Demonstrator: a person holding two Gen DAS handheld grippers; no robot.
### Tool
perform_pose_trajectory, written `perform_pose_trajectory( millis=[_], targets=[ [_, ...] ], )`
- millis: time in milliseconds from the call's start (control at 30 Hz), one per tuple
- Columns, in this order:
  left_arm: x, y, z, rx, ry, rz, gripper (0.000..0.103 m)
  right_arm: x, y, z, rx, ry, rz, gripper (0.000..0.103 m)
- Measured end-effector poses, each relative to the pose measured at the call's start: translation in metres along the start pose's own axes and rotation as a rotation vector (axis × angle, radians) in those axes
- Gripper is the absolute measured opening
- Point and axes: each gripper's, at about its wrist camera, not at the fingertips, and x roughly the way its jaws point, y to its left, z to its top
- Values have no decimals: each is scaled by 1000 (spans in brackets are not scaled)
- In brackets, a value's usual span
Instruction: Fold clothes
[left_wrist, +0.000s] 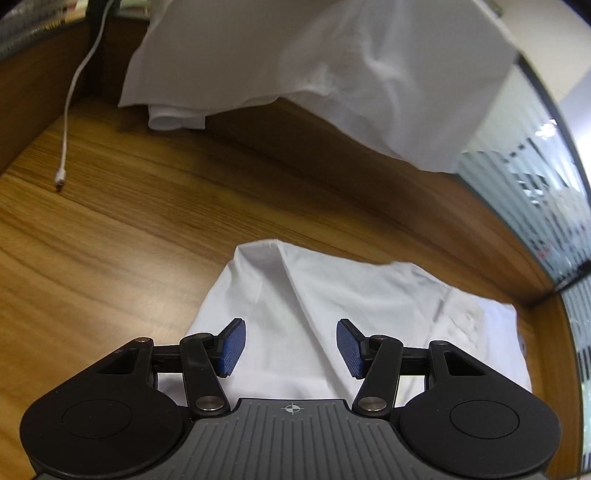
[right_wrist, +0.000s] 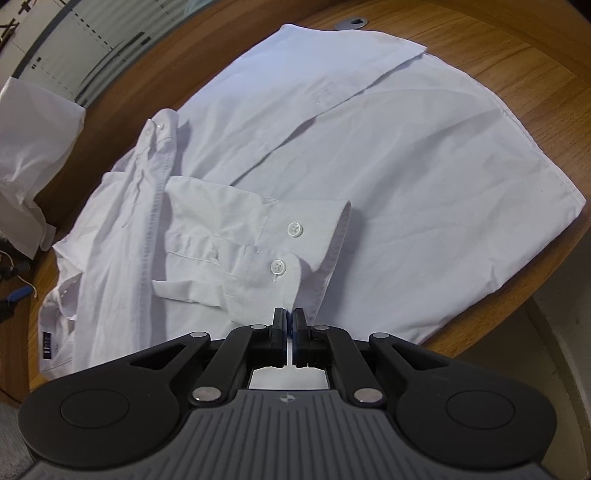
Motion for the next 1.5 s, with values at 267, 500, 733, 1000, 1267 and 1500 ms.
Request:
perform_pose_trajectory(
  millis=[267, 500, 733, 1000, 1267, 1500],
  targets=[
    [59, 10, 23, -111, 65, 93, 58, 13, -14, -3, 73, 2, -2, 16],
    [75, 16, 25, -191, 58, 38, 43, 13, -23, -4, 133, 16, 27, 20],
    [72, 11, 32, -139, 31, 4, 2, 1, -17, -7, 148, -49, 18, 3],
    [66, 6, 44, -168, 6, -45, 2, -39, -2, -4, 177, -156, 29, 1],
    [69, 13, 53, -156, 36, -51, 2, -62, 16, -19, 196, -188, 12, 1],
    [85, 15, 47, -55, 98, -6, 2, -21, 6, -42, 182, -104, -90, 1]
  ],
)
